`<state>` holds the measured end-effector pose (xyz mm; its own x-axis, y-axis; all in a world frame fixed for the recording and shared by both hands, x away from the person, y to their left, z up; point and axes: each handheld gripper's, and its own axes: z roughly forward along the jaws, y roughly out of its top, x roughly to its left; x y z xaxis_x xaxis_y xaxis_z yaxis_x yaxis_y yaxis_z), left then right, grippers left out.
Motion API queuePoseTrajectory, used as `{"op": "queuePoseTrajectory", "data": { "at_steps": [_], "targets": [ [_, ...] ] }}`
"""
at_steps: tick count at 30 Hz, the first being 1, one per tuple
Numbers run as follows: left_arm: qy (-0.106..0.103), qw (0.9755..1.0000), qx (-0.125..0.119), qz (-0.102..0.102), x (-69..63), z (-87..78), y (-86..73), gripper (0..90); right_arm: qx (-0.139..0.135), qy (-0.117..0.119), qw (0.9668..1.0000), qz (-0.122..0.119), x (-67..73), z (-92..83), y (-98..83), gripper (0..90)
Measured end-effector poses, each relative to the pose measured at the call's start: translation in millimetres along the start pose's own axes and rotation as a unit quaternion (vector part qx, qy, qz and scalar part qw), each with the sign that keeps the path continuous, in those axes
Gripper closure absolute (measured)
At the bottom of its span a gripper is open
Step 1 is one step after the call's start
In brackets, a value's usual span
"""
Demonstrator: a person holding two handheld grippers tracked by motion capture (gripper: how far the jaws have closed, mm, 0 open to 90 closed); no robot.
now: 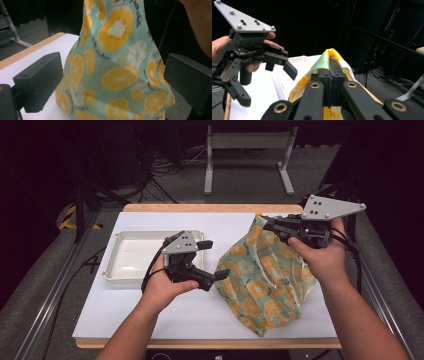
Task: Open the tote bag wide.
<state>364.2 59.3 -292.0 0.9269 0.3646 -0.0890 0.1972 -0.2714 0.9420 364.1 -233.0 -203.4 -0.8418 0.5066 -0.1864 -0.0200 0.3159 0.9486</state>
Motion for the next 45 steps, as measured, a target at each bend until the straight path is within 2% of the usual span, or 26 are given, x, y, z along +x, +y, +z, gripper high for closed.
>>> {"op": "queuePoseTrajectory", "data": {
  "at_steps": [4,12,16,23,27,29,31,33,36,37,40,41,42,43,45],
  "targets": [
    [-0.015,0.9999,-0.006,-0.003,-1.9,10.3,6.2,3.4,-0.001,0.004,1.0000,0.000,1.7,4.6,-0.1,90.0],
    [-0.022,0.9996,-0.019,-0.007,-2.0,34.7,16.0,3.7,0.003,0.016,0.9999,-0.005,6.9,13.3,-2.8,90.0],
    [-0.014,0.9995,-0.025,0.010,-0.9,49.5,19.2,3.4,0.000,0.026,0.9996,-0.003,10.9,16.9,-4.0,90.0],
    [-0.018,0.9989,-0.032,-0.028,9.1,70.7,16.9,8.2,-0.001,0.038,0.9993,-0.003,16.3,20.8,-5.5,90.0],
    [-0.012,0.9989,-0.033,-0.032,11.3,76.0,16.4,15.3,0.001,0.041,0.9991,-0.006,18.3,22.5,-6.8,90.0],
    [-0.001,0.9989,-0.035,-0.032,13.8,77.2,16.2,17.6,0.001,0.042,0.9991,-0.005,19.2,23.1,-7.3,90.0],
    [-0.003,0.9988,-0.034,-0.035,15.5,77.3,15.8,24.9,0.001,0.044,0.9990,-0.005,20.2,23.7,-7.7,89.7],
    [0.000,0.9989,-0.032,-0.034,17.5,78.0,15.4,27.7,0.002,0.042,0.9991,-0.008,21.3,24.0,-8.0,89.4],
    [0.009,0.9995,-0.020,-0.020,18.5,76.8,14.8,46.5,0.006,0.036,0.9992,-0.014,22.5,24.4,-8.9,89.0],
    [0.008,0.9997,-0.018,-0.015,18.7,76.4,14.6,55.9,0.008,0.035,0.9993,-0.014,22.0,24.4,-9.5,89.0],
    [0.004,0.9998,-0.015,-0.009,18.9,76.1,14.2,71.7,0.009,0.033,0.9994,-0.009,19.6,23.6,-11.8,88.8],
    [0.004,0.9998,-0.015,-0.009,18.9,76.1,14.2,75.6,0.009,0.033,0.9994,-0.009,19.6,23.6,-11.8,88.8],
    [0.006,0.9998,-0.016,-0.005,19.1,76.0,14.2,75.6,0.011,0.032,0.9994,-0.008,19.2,23.1,-12.7,88.7],
    [0.010,0.9998,-0.017,-0.004,18.6,75.8,14.3,82.5,0.013,0.029,0.9995,-0.008,19.1,21.5,-14.0,87.9],
    [0.013,0.9998,-0.017,0.000,18.8,74.5,14.9,85.5,0.015,0.028,0.9995,-0.006,18.9,18.9,-15.2,86.0]
  ]
}}
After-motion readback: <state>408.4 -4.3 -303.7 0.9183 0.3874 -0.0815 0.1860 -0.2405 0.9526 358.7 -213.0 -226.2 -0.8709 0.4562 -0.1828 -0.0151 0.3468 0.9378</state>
